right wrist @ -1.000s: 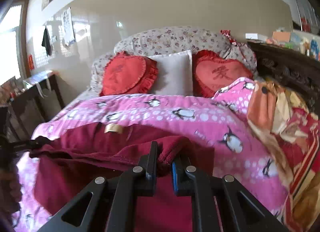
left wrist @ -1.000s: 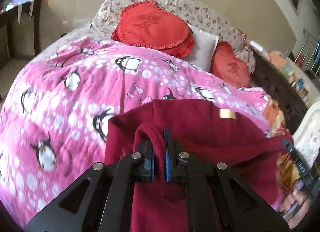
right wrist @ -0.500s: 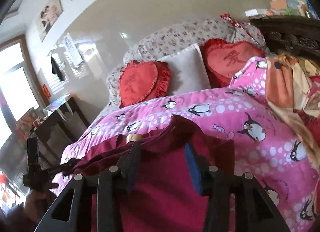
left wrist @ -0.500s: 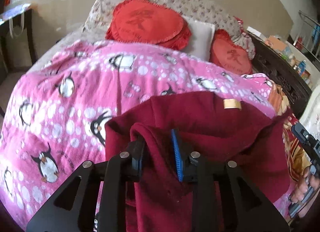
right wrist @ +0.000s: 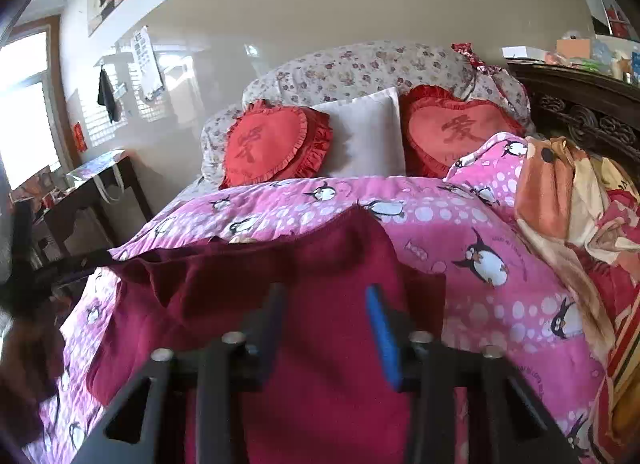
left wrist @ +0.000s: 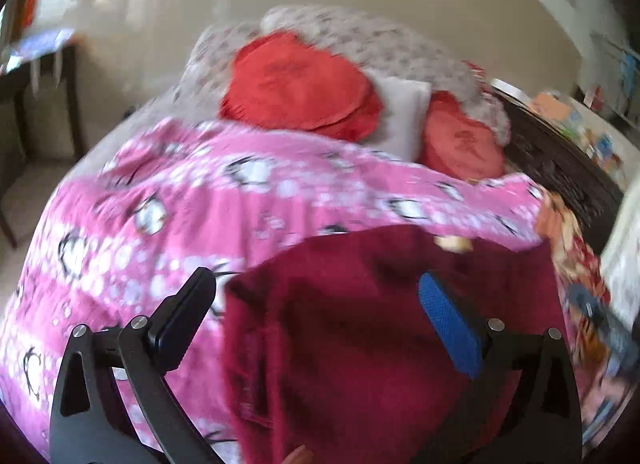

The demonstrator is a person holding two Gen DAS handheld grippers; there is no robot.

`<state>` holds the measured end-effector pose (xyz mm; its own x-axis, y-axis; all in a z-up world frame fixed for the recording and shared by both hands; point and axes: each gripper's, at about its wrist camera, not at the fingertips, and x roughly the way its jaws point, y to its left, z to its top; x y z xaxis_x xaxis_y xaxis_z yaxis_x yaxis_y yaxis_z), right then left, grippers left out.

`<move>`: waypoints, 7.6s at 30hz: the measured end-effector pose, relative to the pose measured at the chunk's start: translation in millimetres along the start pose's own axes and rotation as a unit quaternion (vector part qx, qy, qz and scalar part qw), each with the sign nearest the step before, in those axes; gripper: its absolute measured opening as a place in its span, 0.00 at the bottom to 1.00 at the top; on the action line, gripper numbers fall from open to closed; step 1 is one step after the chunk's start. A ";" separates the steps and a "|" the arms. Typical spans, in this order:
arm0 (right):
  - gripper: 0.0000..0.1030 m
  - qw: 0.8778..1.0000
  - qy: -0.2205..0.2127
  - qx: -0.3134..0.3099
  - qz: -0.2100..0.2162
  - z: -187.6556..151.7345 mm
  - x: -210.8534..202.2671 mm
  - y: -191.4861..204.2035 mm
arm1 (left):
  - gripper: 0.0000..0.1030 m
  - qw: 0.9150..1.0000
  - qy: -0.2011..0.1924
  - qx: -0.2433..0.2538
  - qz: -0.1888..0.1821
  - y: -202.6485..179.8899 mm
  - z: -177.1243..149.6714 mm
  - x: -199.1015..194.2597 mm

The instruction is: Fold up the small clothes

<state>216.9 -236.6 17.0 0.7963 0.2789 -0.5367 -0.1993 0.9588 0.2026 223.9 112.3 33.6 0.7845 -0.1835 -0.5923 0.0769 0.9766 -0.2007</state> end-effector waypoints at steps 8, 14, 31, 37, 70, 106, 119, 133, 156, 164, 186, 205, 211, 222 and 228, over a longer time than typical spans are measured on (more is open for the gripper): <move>0.12 0.997 0.061 -0.025 -0.040 25.9 59.2 16.2 | 0.73 0.998 0.053 0.028 -0.020 -29.7 -20.4 47.0; 0.11 0.994 0.090 0.018 -0.063 15.5 107.4 -26.5 | 0.73 0.997 0.073 -0.014 0.007 -6.1 -2.4 92.9; 0.12 0.994 0.071 0.077 -0.011 18.3 95.7 -47.7 | 0.81 0.999 0.015 0.042 0.029 -11.9 -24.3 97.7; 0.14 0.999 0.039 0.007 0.015 11.7 23.3 6.6 | 0.81 0.999 0.025 0.015 -0.016 -20.0 -19.8 47.2; 0.48 0.986 0.087 -0.115 -0.083 -143.0 -53.1 65.9 | 0.83 0.963 0.109 -0.187 -0.163 48.8 -167.9 -60.0; 0.48 0.982 0.103 -0.117 -0.108 -152.6 -41.0 61.1 | 0.80 0.923 0.117 -0.343 -0.128 77.1 -110.5 5.9; 0.48 0.982 0.103 -0.115 -0.109 -152.2 -40.7 60.7 | 0.78 0.846 0.102 -0.441 -0.280 99.7 -126.1 12.3; 0.49 0.926 0.075 0.351 0.113 -163.1 -69.8 -85.8 | 0.41 0.913 0.161 -0.323 -0.188 70.1 -126.0 15.9; 0.10 0.914 0.097 0.354 0.172 -119.8 -77.7 -72.8 | 0.12 0.936 0.174 -0.252 -0.173 38.8 -135.0 -52.9; 0.16 0.890 0.130 0.419 0.129 -174.3 -125.2 -105.5 | 0.28 0.956 0.198 -0.163 -0.139 18.0 -197.4 -91.1; 0.16 0.985 0.148 -0.051 0.072 -56.8 15.2 154.0 | 0.30 0.969 0.092 -0.135 -0.184 28.5 -218.6 -89.8; 0.17 0.978 0.153 -0.111 0.093 -48.0 65.7 204.8 | 0.30 0.977 0.079 -0.123 -0.154 13.9 -227.2 -97.8; 0.30 0.987 0.121 -0.107 0.028 -62.8 -22.7 169.1 | 0.31 0.981 0.081 -0.112 -0.137 3.6 -226.4 -99.2; 0.38 0.988 0.120 -0.093 -0.011 -129.5 -55.6 97.4 | 0.31 0.985 0.081 -0.097 -0.120 -3.8 -223.5 -93.3; 0.54 0.989 0.120 -0.086 0.027 -128.1 -50.9 102.0 | 0.31 0.985 0.081 -0.098 -0.120 -4.3 -223.8 -93.5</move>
<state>82.9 -146.1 -39.9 0.6277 0.3151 -0.7118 -0.3484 0.9314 0.1051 12.5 100.3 -84.7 0.6484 -0.4376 -0.6230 0.1163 0.8656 -0.4870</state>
